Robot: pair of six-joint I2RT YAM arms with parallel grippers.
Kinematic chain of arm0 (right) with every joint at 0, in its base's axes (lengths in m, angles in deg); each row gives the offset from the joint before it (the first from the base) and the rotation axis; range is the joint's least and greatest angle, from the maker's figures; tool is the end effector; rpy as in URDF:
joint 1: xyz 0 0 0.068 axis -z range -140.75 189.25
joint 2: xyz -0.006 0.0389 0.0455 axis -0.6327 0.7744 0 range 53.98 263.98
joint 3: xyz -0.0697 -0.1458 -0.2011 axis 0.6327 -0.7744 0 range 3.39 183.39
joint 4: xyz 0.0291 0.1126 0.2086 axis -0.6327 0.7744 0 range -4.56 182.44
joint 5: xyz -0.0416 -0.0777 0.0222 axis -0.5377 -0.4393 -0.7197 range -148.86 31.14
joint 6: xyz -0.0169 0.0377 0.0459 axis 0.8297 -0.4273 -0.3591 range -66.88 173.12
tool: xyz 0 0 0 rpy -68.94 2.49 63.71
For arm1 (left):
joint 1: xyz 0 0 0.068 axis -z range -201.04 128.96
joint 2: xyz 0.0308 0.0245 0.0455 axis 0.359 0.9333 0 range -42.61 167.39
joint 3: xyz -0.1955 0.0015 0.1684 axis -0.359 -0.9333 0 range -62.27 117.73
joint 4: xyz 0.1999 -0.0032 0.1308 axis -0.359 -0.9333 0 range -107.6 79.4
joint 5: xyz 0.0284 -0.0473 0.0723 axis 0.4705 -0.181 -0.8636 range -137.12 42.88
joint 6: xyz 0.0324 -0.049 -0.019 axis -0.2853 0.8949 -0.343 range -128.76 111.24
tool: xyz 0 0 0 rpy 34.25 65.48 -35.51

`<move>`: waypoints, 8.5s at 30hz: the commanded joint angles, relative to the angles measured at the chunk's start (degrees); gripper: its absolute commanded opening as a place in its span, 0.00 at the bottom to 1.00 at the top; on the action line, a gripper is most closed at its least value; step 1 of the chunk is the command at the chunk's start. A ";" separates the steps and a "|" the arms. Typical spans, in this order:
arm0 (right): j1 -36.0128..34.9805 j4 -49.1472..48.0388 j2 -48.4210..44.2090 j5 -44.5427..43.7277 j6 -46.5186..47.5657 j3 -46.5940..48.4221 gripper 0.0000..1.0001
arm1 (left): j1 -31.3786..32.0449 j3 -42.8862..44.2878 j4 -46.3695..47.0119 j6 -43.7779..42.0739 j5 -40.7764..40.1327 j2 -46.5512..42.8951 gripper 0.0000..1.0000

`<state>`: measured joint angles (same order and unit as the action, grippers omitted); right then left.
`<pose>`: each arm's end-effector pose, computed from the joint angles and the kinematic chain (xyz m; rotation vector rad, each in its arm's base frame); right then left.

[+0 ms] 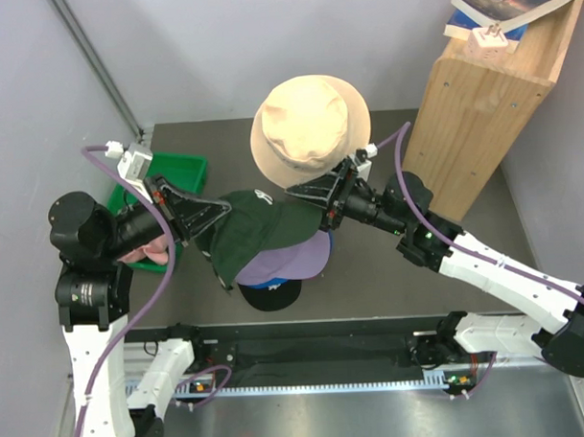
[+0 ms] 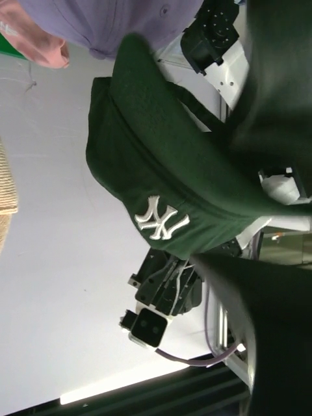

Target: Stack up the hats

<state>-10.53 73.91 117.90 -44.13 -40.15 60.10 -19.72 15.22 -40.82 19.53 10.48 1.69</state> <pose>0.1562 0.2030 0.3776 0.4676 1.9018 2.0635 0.0918 -0.0415 0.4635 0.4754 1.5952 -1.1535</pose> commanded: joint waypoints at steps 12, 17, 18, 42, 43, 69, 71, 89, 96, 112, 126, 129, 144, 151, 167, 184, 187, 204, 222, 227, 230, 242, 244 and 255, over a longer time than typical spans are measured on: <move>-0.76 -6.93 -5.64 -2.06 1.07 -3.53 0.00 | 0.35 6.53 -7.58 -9.49 -17.23 1.32 0.91; -0.49 -10.42 -8.55 -5.31 4.94 -7.73 0.00 | 0.35 6.53 1.11 -3.35 -33.93 2.72 0.99; -0.58 -13.58 -8.46 -5.49 4.68 -8.36 0.00 | 0.35 6.88 2.87 -3.07 -34.83 3.25 0.99; -4.18 -45.24 11.75 -3.55 11.27 -15.30 0.00 | 0.35 10.31 3.86 -1.31 -45.30 10.64 0.99; -4.10 -45.77 11.58 -4.17 11.53 -17.23 0.00 | 0.35 10.05 3.76 -1.49 -45.13 10.64 0.99; -0.76 -51.41 9.73 -11.56 17.24 -37.11 0.00 | 0.35 5.92 -0.46 -4.74 -44.51 9.93 0.99; -0.85 -49.74 9.91 -11.64 18.21 -36.93 0.00 | 0.35 5.83 -0.63 -4.83 -44.33 10.02 0.99; 1.00 -29.61 4.28 -14.46 24.19 -38.25 0.15 | 0.35 1.52 -2.13 -6.06 -46.97 8.88 0.99; 1.26 -21.80 1.04 -16.02 28.84 -34.92 0.64 | 0.35 -0.41 -3.18 -5.36 -50.04 9.50 0.99; 6.17 8.25 -15.13 -26.93 42.73 -25.42 0.98 | -0.18 -2.96 -13.63 -5.44 -71.64 13.54 0.99; 24.72 11.97 -17.08 -12.46 44.76 -18.92 0.99 | -13.79 -24.22 -8.38 0.53 -78.44 13.62 0.99; 28.32 10.32 -14.27 -7.80 45.90 -17.07 0.99 | -14.94 -28.18 -1.79 1.24 -76.33 14.94 0.99; 36.51 5.90 -3.55 -0.66 52.05 -9.34 0.99 | -19.34 -30.30 15.44 -0.16 -78.61 30.32 0.73; 37.56 6.34 0.33 -0.39 54.08 -5.03 0.99 | -19.25 -27.14 17.12 -3.94 -79.49 32.79 0.00; 39.14 7.49 -0.99 1.71 52.67 3.67 0.98 | -19.17 -18.79 19.23 -5.09 -55.24 17.15 0.00; 22.90 3.27 -4.69 5.85 45.47 11.67 0.97 | -17.24 -2.80 11.25 -3.06 -12.96 3.26 0.00; 17.54 1.69 -2.93 4.97 44.67 14.12 0.97 | -15.74 1.16 6.23 -3.86 -10.06 3.17 0.00; 10.23 -1.48 5.69 10.42 31.93 20.11 0.94 | -14.07 11.98 -0.03 9.57 13.59 0.54 0.00; 7.42 -6.23 11.75 20.26 21.64 20.02 0.92 | -8.62 11.72 1.65 14.77 15.34 0.71 0.00; 5.84 -7.36 10.88 20.52 19.98 19.32 0.90 | -7.04 9.78 1.39 14.25 15.70 0.79 0.00; 5.40 -7.98 10.87 21.49 18.40 19.67 0.88 | -6.51 8.91 0.16 13.11 15.70 0.88 0.00; 3.20 -6.22 11.75 23.07 19.80 22.83 0.41 | -5.10 6.18 -2.04 11.35 15.78 0.62 0.00; 3.11 -6.22 11.75 23.16 19.80 22.40 0.25 | -4.93 5.92 -2.57 11.00 15.78 0.71 0.00; 3.29 1.64 7.80 19.66 27.95 23.79 0.00 | -4.84 19.85 -33.75 -14.75 -15.18 6.06 0.60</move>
<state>-6.49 70.85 129.84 -22.65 -18.45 80.16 -24.61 26.28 -59.92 18.63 16.40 4.59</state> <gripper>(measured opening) 0.035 0.511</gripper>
